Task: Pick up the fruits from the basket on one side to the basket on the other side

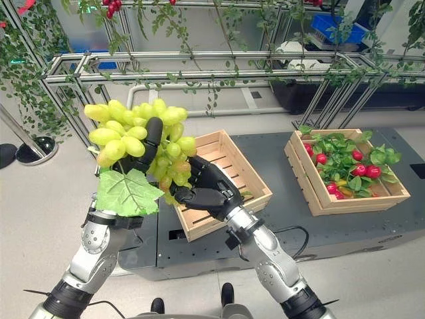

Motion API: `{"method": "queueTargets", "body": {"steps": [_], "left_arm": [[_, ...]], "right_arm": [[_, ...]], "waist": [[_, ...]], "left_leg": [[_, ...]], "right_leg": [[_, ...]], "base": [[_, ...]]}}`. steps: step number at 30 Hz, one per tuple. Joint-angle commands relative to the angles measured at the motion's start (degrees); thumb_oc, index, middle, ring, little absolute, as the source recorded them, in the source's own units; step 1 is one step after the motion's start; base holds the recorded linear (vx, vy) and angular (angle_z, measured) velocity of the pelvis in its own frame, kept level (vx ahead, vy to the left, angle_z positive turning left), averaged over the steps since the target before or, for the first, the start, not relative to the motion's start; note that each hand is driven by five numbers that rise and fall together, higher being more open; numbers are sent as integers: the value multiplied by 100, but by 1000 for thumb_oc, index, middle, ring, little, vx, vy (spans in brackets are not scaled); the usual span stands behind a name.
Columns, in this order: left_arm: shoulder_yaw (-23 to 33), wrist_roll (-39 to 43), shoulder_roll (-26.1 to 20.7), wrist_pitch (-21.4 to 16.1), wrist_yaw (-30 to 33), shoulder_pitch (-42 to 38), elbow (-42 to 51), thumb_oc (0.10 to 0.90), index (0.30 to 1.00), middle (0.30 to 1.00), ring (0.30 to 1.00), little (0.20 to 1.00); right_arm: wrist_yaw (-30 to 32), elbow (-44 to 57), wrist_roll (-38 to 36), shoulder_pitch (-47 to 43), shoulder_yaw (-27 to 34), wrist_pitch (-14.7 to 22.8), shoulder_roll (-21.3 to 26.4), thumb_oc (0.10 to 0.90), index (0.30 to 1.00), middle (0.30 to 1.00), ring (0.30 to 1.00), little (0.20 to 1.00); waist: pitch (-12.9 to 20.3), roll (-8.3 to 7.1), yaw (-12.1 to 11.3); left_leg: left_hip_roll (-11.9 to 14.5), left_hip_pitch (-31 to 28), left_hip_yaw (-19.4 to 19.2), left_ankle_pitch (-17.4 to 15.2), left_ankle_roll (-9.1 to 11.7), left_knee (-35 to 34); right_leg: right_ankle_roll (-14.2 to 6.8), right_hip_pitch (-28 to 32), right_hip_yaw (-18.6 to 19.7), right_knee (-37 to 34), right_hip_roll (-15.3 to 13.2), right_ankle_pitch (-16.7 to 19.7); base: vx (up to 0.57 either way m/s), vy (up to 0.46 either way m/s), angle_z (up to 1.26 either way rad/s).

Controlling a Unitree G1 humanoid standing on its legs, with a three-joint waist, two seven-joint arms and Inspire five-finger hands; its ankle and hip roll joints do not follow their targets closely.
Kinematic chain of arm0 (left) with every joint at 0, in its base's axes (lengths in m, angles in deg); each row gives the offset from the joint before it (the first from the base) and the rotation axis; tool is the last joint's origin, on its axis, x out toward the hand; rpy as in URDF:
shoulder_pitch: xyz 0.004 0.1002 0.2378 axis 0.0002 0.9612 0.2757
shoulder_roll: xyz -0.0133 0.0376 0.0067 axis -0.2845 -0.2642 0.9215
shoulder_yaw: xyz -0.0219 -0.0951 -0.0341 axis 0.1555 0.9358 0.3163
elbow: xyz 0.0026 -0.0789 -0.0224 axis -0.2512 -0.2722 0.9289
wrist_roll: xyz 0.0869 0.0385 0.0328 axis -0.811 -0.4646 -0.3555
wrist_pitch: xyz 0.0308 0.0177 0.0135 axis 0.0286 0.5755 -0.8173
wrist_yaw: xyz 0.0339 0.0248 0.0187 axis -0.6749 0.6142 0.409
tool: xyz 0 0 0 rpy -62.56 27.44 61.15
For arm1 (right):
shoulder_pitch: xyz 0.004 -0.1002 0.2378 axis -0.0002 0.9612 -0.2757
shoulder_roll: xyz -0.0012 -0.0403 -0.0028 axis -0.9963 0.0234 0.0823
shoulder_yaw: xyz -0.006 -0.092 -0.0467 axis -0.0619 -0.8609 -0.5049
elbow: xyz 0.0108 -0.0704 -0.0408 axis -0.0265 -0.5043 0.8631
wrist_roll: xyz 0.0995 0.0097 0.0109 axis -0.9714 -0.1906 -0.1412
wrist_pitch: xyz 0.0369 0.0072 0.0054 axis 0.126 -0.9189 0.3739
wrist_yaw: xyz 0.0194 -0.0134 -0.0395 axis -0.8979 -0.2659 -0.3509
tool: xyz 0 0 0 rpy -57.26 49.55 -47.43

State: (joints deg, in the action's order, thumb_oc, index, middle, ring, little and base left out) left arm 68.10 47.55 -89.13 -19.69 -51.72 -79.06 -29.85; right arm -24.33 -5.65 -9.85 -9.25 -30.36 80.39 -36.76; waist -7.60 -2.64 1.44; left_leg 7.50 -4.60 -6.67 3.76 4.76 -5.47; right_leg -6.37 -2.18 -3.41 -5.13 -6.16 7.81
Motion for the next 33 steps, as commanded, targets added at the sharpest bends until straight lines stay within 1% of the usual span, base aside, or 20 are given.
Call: {"method": "queueTargets", "body": {"steps": [1,11,17,18,19,20,21,22,23,26,27,28,29,31,33], "left_arm": [[-71,-133,-106,-349,-49,-718,62,400,300,300,300,300],[-59,-280,-141,-326,76,-631,-28,400,300,300,300,300],[70,-376,-134,-345,317,-589,-80,405,307,307,307,307],[100,-463,-122,-359,432,-578,-89,472,408,408,408,408],[115,-493,-120,-362,470,-573,-95,502,453,453,453,453],[187,-657,-138,-388,641,-551,-112,569,554,554,554,554],[257,-720,-146,-398,728,-538,-115,701,752,752,752,752],[311,-750,-154,-407,767,-523,-120,800,900,900,900,900],[458,-847,-178,-444,912,-490,-139,800,900,900,900,900],[640,-1065,-199,-497,1160,-442,-161,800,900,900,900,900],[798,-1171,-206,-491,1336,-399,-172,800,900,900,900,900],[888,-1252,-218,-505,1469,-382,-201,800,900,900,900,900],[887,-1254,-218,-504,1471,-382,-200,800,900,900,900,900],[1164,-1476,-241,-538,1779,-313,-262,800,900,900,900,900],[1313,-1637,-240,-542,1957,-282,-301,800,900,900,900,900]], "right_arm": [[-387,770,-520,-405,227,891,-325,400,300,300,300,300],[-323,799,-521,-364,268,886,-313,400,300,300,300,300],[-187,730,-505,-338,324,924,-347,400,300,300,300,300],[-157,725,-492,-332,342,933,-357,400,300,300,300,300],[-146,723,-489,-327,349,937,-361,400,300,300,300,300],[-91,722,-486,-308,385,958,-353,400,300,300,300,300],[-64,713,-483,-293,412,981,-357,400,300,300,300,300],[-44,708,-476,-279,432,994,-358,400,300,300,300,300],[24,701,-448,-251,485,1041,-355,400,300,300,300,300],[78,691,-415,-205,588,1080,-344,400,300,300,300,300],[95,686,-395,-162,656,1105,-348,400,300,300,300,300],[113,683,-379,-146,706,1109,-347,400,300,300,300,300],[113,683,-379,-146,706,1109,-347,400,300,300,300,300],[158,685,-336,-110,834,1113,-339,400,300,300,300,300],[182,684,-287,-87,906,1115,-341,400,300,300,300,300]], "waist": [[468,25,-22],[465,32,-15],[474,32,-28],[478,34,-27],[479,35,-27],[479,35,-31],[483,33,-35],[487,32,-39],[488,37,-47],[495,42,-46],[503,45,-51],[506,48,-52],[507,48,-51],[520,51,-52],[531,55,-47]], "left_leg": [[126,-151,153,-478,-88,47],[126,-160,141,-481,-94,47],[125,-153,155,-475,-93,47],[121,-147,160,-477,-94,47],[120,-147,160,-477,-93,47],[120,-152,160,-477,-90,47],[120,-145,159,-476,-87,47],[120,-141,159,-475,-85,47],[119,-139,160,-476,-87,47],[113,-131,165,-474,-82,47],[111,-126,170,-473,-82,47],[109,-124,175,-474,-81,47],[109,-124,176,-474,-81,47],[114,-112,183,-471,-76,47],[117,-100,187,-470,-71,47]], "right_leg": [[-266,523,-41,13,-333,-470],[-268,518,-35,13,-333,-464],[-264,515,-45,13,-334,-457],[-262,508,-41,13,-332,-457],[-261,508,-41,13,-332,-456],[-263,511,-52,13,-340,-453],[-261,506,-53,13,-340,-454],[-260,502,-54,13,-339,-455],[-256,500,-56,13,-338,-455],[-254,492,-57,13,-337,-452],[-251,487,-50,13,-337,-450],[-252,485,-55,13,-338,-450],[-252,485,-56,13,-338,-450],[-248,473,-53,13,-336,-450],[-241,465,-54,13,-330,-454]], "base": [[0,0,0],[0,0,0],[0,0,0],[0,0,0],[0,0,0],[0,0,0],[0,0,0],[0,0,0],[0,0,0],[0,0,0],[0,0,0],[0,0,0],[0,0,0],[0,0,0],[0,0,0]]}}
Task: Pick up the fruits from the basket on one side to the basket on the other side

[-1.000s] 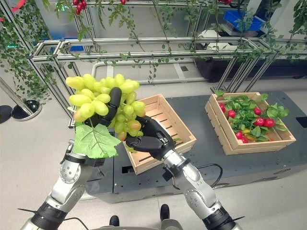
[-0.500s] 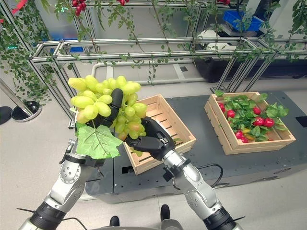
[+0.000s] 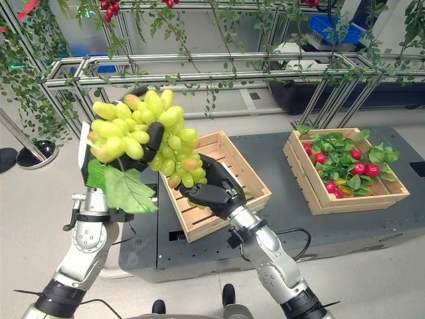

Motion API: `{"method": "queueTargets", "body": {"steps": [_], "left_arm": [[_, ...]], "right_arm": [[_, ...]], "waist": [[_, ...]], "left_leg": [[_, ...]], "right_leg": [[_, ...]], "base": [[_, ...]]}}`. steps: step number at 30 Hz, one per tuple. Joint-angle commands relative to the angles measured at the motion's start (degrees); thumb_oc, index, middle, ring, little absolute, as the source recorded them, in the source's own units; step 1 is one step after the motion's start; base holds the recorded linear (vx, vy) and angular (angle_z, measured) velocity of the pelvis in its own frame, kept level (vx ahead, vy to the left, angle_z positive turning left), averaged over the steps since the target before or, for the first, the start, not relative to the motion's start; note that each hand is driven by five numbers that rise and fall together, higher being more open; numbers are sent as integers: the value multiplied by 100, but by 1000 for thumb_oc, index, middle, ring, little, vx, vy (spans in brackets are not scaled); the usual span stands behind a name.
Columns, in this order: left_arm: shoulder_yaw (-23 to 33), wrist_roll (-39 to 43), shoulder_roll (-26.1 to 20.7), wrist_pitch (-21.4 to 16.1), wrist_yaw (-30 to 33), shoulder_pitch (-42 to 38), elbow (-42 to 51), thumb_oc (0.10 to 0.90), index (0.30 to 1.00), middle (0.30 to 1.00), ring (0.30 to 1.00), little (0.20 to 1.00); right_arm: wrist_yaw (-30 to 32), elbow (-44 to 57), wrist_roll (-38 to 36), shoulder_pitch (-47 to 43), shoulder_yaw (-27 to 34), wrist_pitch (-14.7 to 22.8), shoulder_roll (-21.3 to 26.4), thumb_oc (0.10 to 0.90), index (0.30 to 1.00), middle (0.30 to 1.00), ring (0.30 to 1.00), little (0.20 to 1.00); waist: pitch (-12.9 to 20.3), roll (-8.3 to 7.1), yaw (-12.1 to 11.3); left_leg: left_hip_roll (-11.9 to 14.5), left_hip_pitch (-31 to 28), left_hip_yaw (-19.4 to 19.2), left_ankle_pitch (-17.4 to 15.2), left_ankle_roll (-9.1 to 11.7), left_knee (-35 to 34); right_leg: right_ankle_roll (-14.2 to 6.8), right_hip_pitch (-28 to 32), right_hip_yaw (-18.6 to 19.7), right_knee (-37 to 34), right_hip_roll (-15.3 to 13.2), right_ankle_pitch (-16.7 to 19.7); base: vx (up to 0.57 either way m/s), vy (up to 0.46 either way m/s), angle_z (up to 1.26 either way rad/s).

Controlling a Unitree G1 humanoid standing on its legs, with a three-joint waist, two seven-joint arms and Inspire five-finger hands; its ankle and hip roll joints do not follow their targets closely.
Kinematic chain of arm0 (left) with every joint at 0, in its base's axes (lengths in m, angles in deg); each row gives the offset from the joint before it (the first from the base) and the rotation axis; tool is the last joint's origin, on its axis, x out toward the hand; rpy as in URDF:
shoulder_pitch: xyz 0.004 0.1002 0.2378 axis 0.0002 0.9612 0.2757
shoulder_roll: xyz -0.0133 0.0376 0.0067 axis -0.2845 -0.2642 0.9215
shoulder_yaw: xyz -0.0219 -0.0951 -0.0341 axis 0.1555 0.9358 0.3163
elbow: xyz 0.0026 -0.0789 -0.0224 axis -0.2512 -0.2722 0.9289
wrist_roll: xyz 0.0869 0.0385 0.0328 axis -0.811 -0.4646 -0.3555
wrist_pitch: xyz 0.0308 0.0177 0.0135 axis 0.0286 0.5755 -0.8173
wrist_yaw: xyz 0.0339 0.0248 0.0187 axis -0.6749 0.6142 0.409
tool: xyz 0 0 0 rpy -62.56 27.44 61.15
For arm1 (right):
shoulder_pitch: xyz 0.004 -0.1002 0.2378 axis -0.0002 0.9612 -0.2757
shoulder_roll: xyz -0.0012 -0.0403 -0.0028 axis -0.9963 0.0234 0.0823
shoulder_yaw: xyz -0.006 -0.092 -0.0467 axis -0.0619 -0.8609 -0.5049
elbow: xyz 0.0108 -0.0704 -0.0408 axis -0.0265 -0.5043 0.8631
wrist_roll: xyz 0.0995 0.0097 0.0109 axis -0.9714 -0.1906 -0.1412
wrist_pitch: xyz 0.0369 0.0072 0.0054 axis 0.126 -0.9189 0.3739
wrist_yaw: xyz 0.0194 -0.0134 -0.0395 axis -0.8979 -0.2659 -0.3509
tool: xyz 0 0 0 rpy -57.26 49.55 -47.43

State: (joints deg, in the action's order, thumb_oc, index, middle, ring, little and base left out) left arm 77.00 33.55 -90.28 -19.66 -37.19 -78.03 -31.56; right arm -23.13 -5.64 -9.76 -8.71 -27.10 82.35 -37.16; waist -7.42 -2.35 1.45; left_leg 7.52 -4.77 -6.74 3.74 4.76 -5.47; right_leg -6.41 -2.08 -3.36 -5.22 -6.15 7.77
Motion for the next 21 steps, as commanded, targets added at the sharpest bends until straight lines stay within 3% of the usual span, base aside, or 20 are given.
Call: {"method": "queueTargets", "body": {"steps": [1,14,21], "left_arm": [[462,-263,-122,-555,529,-371,-149,800,900,900,900,900],[1107,-709,-45,-147,1615,-161,-488,800,900,900,900,900],[1141,-450,45,-166,1381,-21,-375,800,900,900,900,900]], "right_arm": [[57,676,-292,-137,600,922,-300,400,300,300,300,300],[191,575,-16,-47,876,1090,-347,400,300,300,300,300],[27,592,-20,-46,984,997,-347,400,300,300,300,300]], "waist": [[514,27,-49],[577,29,-23],[531,-4,-47]], "left_leg": [[116,-82,195,-468,-69,47],[215,17,176,-408,-11,47],[236,61,244,-358,6,47]], "right_leg": [[-236,455,-61,22,-331,-453],[-188,390,-109,22,-253,-482],[-128,293,-21,22,-125,-489]], "base": [[0,0,0],[14,-35,0],[6,-54,0]]}}
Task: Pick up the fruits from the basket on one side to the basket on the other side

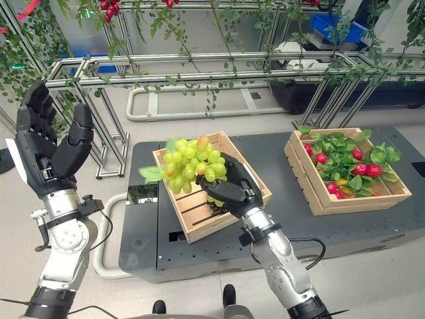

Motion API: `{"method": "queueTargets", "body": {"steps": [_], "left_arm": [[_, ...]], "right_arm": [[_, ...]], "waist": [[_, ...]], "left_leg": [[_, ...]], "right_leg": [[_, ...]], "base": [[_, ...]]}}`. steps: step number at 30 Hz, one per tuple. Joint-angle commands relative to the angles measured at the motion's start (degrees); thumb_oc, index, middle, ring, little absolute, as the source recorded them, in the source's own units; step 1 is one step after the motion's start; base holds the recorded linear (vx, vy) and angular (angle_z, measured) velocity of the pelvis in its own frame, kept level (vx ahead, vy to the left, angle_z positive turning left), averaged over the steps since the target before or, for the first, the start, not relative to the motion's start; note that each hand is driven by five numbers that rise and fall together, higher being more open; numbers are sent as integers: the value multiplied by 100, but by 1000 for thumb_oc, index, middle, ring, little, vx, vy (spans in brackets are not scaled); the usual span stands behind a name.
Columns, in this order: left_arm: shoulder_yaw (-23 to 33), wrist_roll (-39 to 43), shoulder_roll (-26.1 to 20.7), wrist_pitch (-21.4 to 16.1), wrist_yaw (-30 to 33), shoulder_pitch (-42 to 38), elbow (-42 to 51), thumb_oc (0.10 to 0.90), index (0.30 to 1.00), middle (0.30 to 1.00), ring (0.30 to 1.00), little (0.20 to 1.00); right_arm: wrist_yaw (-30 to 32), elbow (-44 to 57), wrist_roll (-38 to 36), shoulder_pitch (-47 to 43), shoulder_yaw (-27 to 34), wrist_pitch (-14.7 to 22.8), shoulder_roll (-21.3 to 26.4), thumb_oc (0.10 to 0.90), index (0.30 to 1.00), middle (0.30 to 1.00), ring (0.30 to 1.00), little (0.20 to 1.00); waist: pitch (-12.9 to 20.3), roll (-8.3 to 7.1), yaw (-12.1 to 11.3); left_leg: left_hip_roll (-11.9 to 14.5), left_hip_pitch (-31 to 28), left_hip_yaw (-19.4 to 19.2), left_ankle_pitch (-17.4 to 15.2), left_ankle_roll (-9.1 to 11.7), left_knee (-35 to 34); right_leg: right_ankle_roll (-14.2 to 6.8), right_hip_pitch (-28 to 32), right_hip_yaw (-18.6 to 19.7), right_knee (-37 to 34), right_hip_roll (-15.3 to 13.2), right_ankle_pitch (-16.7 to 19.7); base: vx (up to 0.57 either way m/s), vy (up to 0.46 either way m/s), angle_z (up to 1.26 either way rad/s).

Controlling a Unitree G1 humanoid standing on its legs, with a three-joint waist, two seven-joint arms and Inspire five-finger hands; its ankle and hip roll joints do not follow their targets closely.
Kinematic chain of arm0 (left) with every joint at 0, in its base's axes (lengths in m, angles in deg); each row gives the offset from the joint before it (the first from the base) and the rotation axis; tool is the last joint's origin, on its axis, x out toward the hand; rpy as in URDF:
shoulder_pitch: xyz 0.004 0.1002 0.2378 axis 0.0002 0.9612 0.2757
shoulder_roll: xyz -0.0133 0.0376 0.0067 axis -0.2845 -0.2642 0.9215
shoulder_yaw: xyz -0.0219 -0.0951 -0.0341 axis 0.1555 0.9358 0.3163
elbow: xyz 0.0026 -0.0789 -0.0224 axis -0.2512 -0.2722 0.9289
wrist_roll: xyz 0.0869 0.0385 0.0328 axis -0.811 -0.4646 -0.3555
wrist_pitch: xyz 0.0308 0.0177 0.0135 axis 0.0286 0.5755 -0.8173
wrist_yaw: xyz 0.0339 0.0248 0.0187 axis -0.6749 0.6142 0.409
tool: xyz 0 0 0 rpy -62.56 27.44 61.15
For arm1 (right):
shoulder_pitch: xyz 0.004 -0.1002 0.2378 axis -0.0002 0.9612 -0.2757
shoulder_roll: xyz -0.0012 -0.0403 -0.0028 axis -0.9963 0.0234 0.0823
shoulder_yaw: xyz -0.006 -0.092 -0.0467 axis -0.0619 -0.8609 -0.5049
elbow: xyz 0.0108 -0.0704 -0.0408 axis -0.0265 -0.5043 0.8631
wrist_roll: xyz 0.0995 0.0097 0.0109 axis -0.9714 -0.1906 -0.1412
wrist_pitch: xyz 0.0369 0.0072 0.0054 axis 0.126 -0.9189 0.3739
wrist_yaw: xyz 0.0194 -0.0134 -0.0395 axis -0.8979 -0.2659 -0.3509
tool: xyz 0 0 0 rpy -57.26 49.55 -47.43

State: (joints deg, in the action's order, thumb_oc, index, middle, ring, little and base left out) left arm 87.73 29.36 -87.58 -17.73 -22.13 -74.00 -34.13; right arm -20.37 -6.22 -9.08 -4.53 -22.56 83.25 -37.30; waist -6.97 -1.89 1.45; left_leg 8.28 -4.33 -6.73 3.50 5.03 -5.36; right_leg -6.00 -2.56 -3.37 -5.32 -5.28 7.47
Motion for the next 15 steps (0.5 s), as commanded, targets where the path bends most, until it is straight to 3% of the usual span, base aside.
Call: {"method": "queueTargets", "body": {"steps": [1,3,4,5,6,11,15], "left_arm": [[0,-16,-197,-407,-155,-452,-101,800,900,900,900,900],[-95,-48,-179,-418,-68,-509,-80,800,900,900,900,900],[-172,-106,-169,-419,24,-562,-59,800,900,900,900,900],[-237,-179,-150,-341,201,-626,6,800,900,900,900,900],[-247,-180,-146,-334,193,-637,21,800,900,900,900,900],[-435,398,-155,-451,-844,-851,-8,800,900,900,900,900],[-637,851,-195,-543,-1781,-880,-28,800,900,900,900,900]], "right_arm": [[-270,665,-117,-540,500,877,-316,400,300,300,300,300],[-323,642,-215,-657,466,841,-276,400,300,300,300,300],[-394,611,-261,-735,416,839,-268,400,300,300,300,300],[-484,594,-340,-903,333,761,-250,400,300,300,300,300],[-484,591,-354,-938,313,760,-248,400,300,300,300,300],[-212,590,-529,-1200,254,771,-408,400,300,300,300,300],[-324,608,-783,-913,347,795,-576,400,300,300,300,300]], "waist": [[442,-54,-80],[402,-67,-124],[366,-77,-175],[289,-110,-292],[269,-118,-316],[69,-126,-299],[-42,-134,-196]], "left_leg": [[82,7,377,-355,-53,36],[-65,12,553,-348,-105,36],[-225,29,787,-408,-150,98],[-598,115,1281,-615,-253,370],[-659,128,1345,-655,-272,427],[-1010,156,1105,-911,-449,741],[-1262,143,767,-1164,-580,966]], "right_leg": [[-154,334,76,32,-177,-463],[-143,310,227,32,-161,-431],[-148,307,367,32,-154,-414],[-204,303,596,32,-208,-347],[-219,305,637,32,-226,-336],[-451,217,897,32,-499,-33],[-608,-300,895,32,-856,437]], "base": [[-38,59,-2],[-79,113,-19],[-128,256,-55],[-104,262,-68],[-115,272,-83],[-154,356,-99],[-146,272,-53]]}}
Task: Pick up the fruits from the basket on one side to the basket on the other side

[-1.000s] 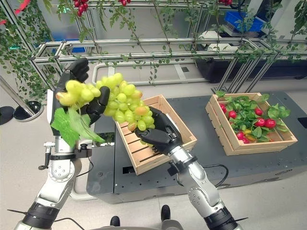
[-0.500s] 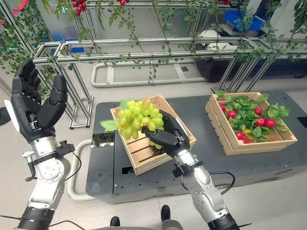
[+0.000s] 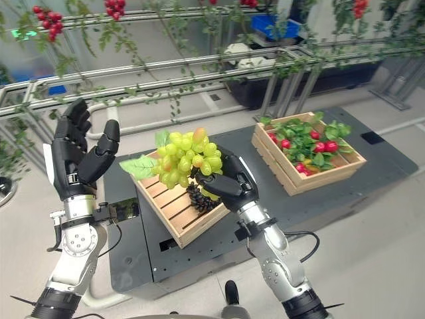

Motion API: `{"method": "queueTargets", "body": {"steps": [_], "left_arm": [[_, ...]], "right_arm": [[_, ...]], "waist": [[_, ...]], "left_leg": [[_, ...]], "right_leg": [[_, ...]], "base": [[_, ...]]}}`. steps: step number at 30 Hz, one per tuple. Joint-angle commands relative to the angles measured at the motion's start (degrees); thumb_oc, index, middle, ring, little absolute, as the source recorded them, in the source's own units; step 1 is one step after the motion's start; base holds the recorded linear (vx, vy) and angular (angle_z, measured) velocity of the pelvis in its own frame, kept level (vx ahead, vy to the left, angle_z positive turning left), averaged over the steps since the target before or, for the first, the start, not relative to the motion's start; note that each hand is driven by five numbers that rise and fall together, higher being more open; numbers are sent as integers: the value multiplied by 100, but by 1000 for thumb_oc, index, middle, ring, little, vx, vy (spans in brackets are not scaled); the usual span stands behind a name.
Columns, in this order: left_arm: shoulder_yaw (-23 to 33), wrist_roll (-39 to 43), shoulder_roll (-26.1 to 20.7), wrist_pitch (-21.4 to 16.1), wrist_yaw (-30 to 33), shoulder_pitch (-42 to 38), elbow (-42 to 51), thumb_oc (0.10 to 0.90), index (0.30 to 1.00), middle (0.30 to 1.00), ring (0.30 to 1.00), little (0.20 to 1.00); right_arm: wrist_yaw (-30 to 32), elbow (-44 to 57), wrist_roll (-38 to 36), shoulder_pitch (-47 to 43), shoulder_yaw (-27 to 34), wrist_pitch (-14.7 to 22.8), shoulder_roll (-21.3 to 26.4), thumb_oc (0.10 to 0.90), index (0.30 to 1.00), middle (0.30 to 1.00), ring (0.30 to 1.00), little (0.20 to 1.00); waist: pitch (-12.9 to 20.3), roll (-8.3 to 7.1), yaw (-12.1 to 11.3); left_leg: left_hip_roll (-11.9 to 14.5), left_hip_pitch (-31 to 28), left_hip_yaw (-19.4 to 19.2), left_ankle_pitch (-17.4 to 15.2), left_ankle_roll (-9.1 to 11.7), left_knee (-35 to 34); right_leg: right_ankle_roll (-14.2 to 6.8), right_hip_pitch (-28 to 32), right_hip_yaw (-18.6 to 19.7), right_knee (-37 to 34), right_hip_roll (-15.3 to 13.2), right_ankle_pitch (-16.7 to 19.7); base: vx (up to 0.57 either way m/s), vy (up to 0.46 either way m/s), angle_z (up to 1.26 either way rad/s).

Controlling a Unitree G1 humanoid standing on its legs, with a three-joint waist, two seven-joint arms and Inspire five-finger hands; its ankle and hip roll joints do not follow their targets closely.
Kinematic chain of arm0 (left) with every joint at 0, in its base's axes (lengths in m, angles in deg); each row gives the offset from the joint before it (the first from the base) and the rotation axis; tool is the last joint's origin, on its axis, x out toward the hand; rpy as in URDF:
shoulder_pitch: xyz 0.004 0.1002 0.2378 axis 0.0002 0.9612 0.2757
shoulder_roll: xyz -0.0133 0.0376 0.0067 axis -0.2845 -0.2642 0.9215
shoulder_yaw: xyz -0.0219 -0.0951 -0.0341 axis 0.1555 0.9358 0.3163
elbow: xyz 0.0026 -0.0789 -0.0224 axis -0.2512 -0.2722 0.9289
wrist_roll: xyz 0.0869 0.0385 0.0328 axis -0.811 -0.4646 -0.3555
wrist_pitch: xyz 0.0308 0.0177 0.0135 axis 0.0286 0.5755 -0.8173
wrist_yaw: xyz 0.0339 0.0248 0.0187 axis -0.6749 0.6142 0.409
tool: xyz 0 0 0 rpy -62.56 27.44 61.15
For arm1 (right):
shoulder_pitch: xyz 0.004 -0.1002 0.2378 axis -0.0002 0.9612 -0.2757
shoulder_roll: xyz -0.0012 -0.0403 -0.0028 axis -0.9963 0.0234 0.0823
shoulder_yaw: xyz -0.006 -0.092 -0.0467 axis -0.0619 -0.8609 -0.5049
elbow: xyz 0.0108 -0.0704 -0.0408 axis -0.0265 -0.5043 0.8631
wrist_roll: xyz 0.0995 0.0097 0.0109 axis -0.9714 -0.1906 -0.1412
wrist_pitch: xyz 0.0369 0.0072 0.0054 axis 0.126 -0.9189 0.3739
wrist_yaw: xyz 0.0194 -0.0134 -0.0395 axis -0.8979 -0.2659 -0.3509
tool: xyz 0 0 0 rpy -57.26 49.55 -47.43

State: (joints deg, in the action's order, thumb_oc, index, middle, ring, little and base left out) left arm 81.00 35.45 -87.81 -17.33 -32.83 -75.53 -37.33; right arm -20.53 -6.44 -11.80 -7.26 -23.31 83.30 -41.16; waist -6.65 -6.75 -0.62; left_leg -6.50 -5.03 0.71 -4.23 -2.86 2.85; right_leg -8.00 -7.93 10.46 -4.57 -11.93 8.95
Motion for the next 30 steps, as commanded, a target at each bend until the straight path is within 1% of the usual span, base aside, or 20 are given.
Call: {"method": "queueTargets", "body": {"steps": [1,2,4,5,6,8,10,11,13,16,18,20,21,23,24,25,26,27,28,30], "left_arm": [[17,378,-197,-587,-886,-718,279,800,900,900,900,900],[-5,448,-229,-579,-989,-711,291,800,900,900,900,900],[-91,583,-298,-606,-1093,-705,311,800,900,900,900,900],[-127,646,-307,-628,-1090,-724,280,800,900,900,900,900],[-185,703,-301,-622,-1083,-748,268,800,900,900,900,900],[-284,711,-318,-629,-1046,-735,289,800,900,900,900,900],[-369,703,-353,-628,-1062,-697,355,800,900,900,900,900],[-396,662,-373,-654,-1092,-675,385,800,900,900,900,900],[-416,688,-410,-633,-1260,-679,455,800,900,900,900,900],[-417,671,-433,-575,-1284,-721,501,800,900,900,900,900],[-412,751,-450,-491,-1275,-802,538,800,900,900,900,900],[-396,794,-438,-461,-1286,-810,545,800,900,900,900,900],[-401,819,-412,-490,-1246,-802,521,800,900,900,900,900],[-403,809,-360,-545,-1208,-802,489,800,900,900,900,900],[-404,862,-299,-593,-1280,-822,457,800,900,900,900,900],[-409,864,-290,-599,-1269,-827,449,800,900,900,900,900],[-461,917,-221,-632,-1315,-877,393,800,900,900,900,900],[-484,961,-181,-641,-1395,-898,378,800,900,900,900,900],[-483,962,-180,-642,-1396,-900,377,800,900,900,900,900],[-555,1093,-128,-645,-1546,-948,334,800,900,900,900,900]], "right_arm": [[-383,606,-580,-573,455,768,-192,400,300,300,300,300],[-478,569,-646,-518,491,753,-169,400,300,300,300,300],[-625,508,-709,-490,476,767,-91,400,300,300,300,300],[-654,481,-768,-518,443,798,-54,400,300,300,300,300],[-687,428,-807,-538,395,854,-58,400,300,300,300,300],[-792,332,-799,-541,313,974,-84,400,300,300,300,300],[-825,323,-761,-538,231,1052,-94,400,300,300,300,300],[-888,291,-767,-517,195,1118,-103,400,300,300,300,300],[-968,224,-734,-480,179,1286,-132,400,300,300,300,300],[-1050,182,-646,-504,172,1301,-171,400,300,300,300,300],[-1046,217,-547,-552,191,1256,-144,400,300,300,300,300],[-1045,221,-521,-558,212,1225,-121,400,300,300,300,300],[-1048,228,-517,-609,204,1191,-93,400,300,300,300,300],[-1003,235,-499,-689,195,1155,-58,400,300,300,300,300],[-992,217,-450,-720,229,1188,-34,400,300,300,300,300],[-1006,212,-448,-726,230,1187,-32,400,300,300,300,300],[-992,196,-383,-772,229,1197,-26,400,300,300,300,300],[-1006,196,-355,-783,243,1209,-8,400,300,300,300,300],[-1006,196,-355,-785,243,1209,-7,400,300,300,300,300],[-991,254,-368,-743,282,1213,68,400,300,300,300,300]], "waist": [[-77,358,14],[-76,367,17],[-102,456,5],[-107,499,1],[-111,574,-2],[-103,657,-29],[-92,684,-87],[-81,674,-137],[-31,616,-247],[48,525,-321],[111,452,-338],[158,455,-349],[158,453,-348],[119,429,-339],[97,413,-301],[92,410,-292],[65,391,-223],[62,372,-183],[73,377,-186],[67,361,-73]], "left_leg": [[206,208,-46,-401,194,141],[195,220,-107,-395,173,144],[212,235,-232,-370,102,126],[224,247,-283,-329,64,101],[248,285,-319,-250,13,67],[275,372,-380,-143,-60,42],[279,465,-452,-112,-154,44],[282,553,-480,-117,-166,92],[285,763,-561,-88,-156,163],[286,876,-720,-25,-165,80],[341,905,-921,87,-100,-45],[411,932,-1014,150,-32,-84],[520,926,-1207,223,81,-133],[619,954,-1382,290,208,-124],[729,1024,-1480,376,290,-144],[750,1023,-1494,398,304,-165],[863,1026,-1559,500,379,-252],[914,1044,-1567,564,426,-305],[923,1059,-1569,575,428,-311],[1051,1086,-1514,728,519,-432]], "right_leg": [[-405,233,-650,-16,-210,320],[-389,209,-790,110,-196,273],[-286,179,-1099,695,-96,24],[-230,140,-1127,929,-21,-119],[-134,123,-1195,1330,94,-369],[-33,87,-1351,2027,191,-640],[25,98,-1536,2579,215,-804],[65,180,-1621,2704,214,-926],[58,529,-1788,2705,184,-1064],[-1,932,-1920,2545,112,-1085],[-36,1284,-2039,2100,173,-1319],[-1,1378,-2151,1694,200,-1411],[15,1498,-2285,1260,227,-1496],[49,1627,-2272,860,283,-1435],[93,1646,-2208,643,362,-1362],[100,1647,-2194,597,382,-1341],[144,1671,-2102,396,483,-1259],[188,1689,-2053,260,575,-1211],[193,1672,-2049,254,583,-1199],[277,1631,-1891,102,735,-1103]], "base": [[-142,218,-50],[-137,173,-50],[-177,158,-61],[-192,125,-54],[-177,102,-44],[-166,63,-48],[-156,-3,-46],[-150,-46,-54],[-159,-133,-115],[-133,-144,-153],[-161,-225,-75],[-157,-228,-66],[-197,-283,-66],[-220,-292,-75],[-181,-229,-57],[-237,-339,-47],[-173,-286,-33],[-164,-268,-40],[-128,-208,-46],[-160,-265,-40]]}}
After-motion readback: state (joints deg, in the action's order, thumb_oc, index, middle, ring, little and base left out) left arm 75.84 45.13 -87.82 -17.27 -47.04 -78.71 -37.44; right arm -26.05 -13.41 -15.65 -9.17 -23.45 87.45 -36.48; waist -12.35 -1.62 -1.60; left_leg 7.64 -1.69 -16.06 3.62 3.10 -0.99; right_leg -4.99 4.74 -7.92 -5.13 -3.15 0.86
